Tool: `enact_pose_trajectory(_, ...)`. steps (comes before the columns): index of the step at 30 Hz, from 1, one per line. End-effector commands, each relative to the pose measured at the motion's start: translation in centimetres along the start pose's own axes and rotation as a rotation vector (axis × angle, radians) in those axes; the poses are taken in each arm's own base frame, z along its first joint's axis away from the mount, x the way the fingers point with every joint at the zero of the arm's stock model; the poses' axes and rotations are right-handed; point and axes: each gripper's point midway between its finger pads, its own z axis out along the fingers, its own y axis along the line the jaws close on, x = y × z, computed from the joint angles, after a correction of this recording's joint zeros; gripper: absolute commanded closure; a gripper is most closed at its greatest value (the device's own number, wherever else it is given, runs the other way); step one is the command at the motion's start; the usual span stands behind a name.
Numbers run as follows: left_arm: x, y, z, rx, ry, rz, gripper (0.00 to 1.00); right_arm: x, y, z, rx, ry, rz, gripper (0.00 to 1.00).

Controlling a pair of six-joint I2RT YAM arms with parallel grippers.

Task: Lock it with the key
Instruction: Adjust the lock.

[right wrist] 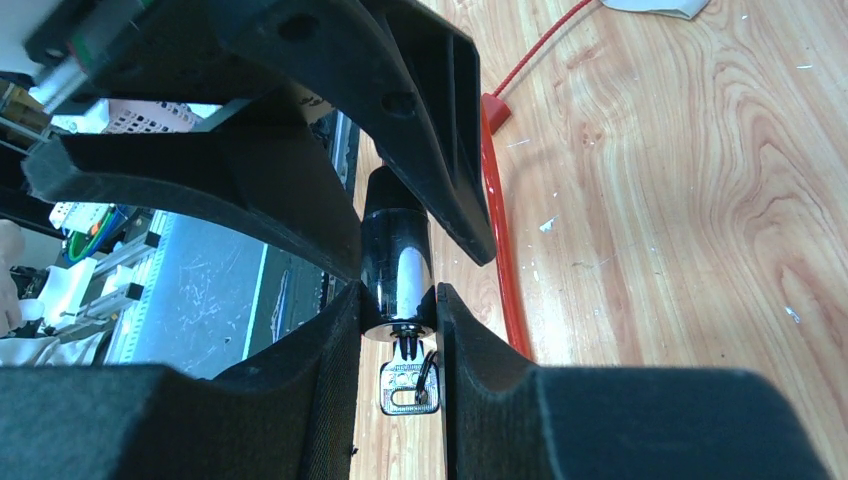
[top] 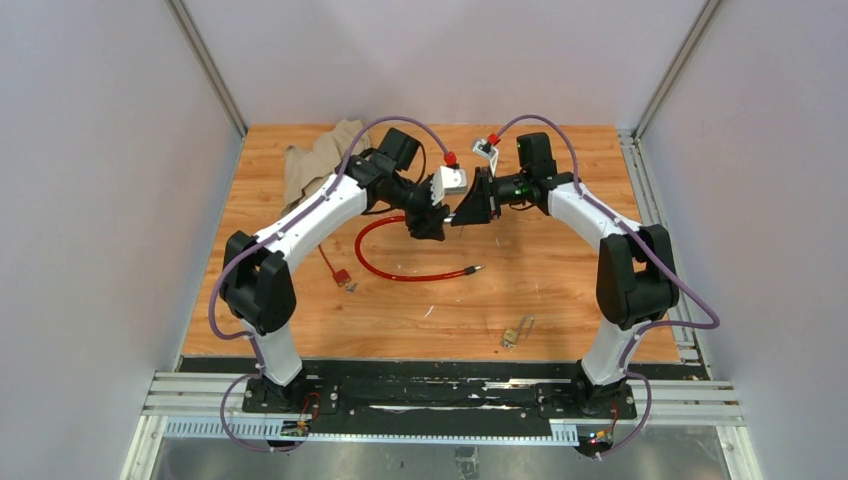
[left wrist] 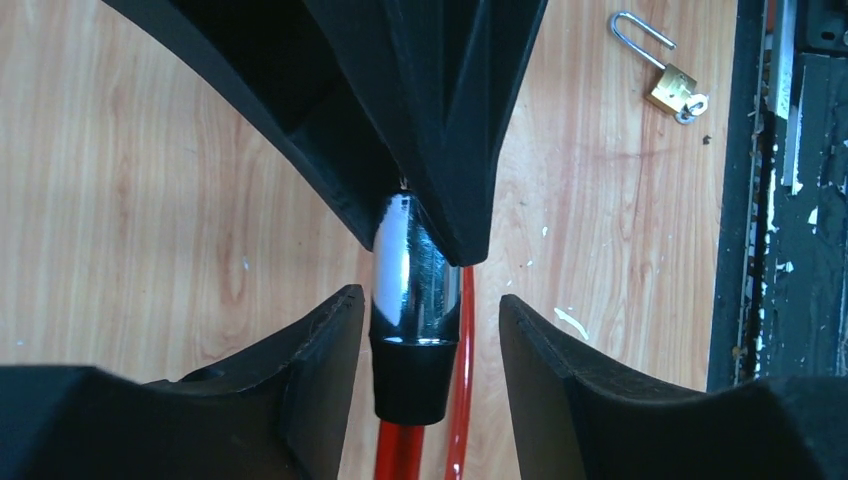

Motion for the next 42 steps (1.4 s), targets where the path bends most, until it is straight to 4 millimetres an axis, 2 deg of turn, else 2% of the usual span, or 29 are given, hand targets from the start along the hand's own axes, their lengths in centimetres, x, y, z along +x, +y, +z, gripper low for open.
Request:
enact_pose_trajectory(1,-1.6,0.5,-0.9,-0.005,-0.023,0.031,0.44,-1.3,0.6,-0.6,0.006,-0.009,-0.047,0.99)
enact_pose_trajectory(8,-1.6,0.7,-0.9,-0.012,-0.017,0.043,0.57,-1.2,0.5,-0.5,0.001,-0.006,-0.035,0.99)
enact_pose_trajectory(15,-0.1,-0.3,-0.8,0.017,0.022,0.075,0.52,-1.4,0.3,-0.5,0.007,-0.004,-0.024,0.99)
enact_pose_trajectory(24,-0.9,0.0,-0.8,0.014,0.010,0.083,0.64,-1.1,-0.2,-0.4,0.010,0.001,-0.003,0.99)
enact_pose_trajectory(27,-1.1,-0.1,-0.6,0.024,0.003,0.076,0.76,-1.1,-0.3,-0.4,0.011,0.002,0.000,0.99)
enact_pose_trajectory(30,-1.4,-0.3,-0.5,0.037,-0.009,0.057,0.98,-1.2,-0.4,-0.4,0.018,0.003,0.005,0.99)
enact_pose_trajectory(31,-1.4,-0.3,-0.4,0.042,-0.012,0.051,0.99,-1.2,-0.4,-0.4,0.022,0.003,0.005,0.98)
enact_pose_trajectory(34,-1.4,-0.5,-0.4,0.051,-0.019,0.039,1.00,-1.5,-0.5,-0.9,0.038,-0.004,-0.001,0.81)
enact_pose_trajectory(36,-1.4,-0.8,-0.4,0.061,-0.022,0.035,1.00,-1.9,-0.5,-1.7,0.055,-0.018,-0.015,0.62)
enact_pose_trajectory(37,-1.4,-0.9,-0.4,0.064,-0.024,0.030,1.00,-2.1,-0.5,-2.2,0.064,-0.023,-0.029,0.57)
enact_pose_trajectory(40,-1.6,-1.2,-0.4,0.080,-0.037,0.014,1.00,-2.0,-0.5,-3.5,0.117,-0.025,-0.098,0.46)
enact_pose_trajectory(42,-1.8,-1.4,-0.4,0.090,-0.047,-0.001,1.00,-1.9,-0.4,-4.4,0.147,-0.027,-0.147,0.43)
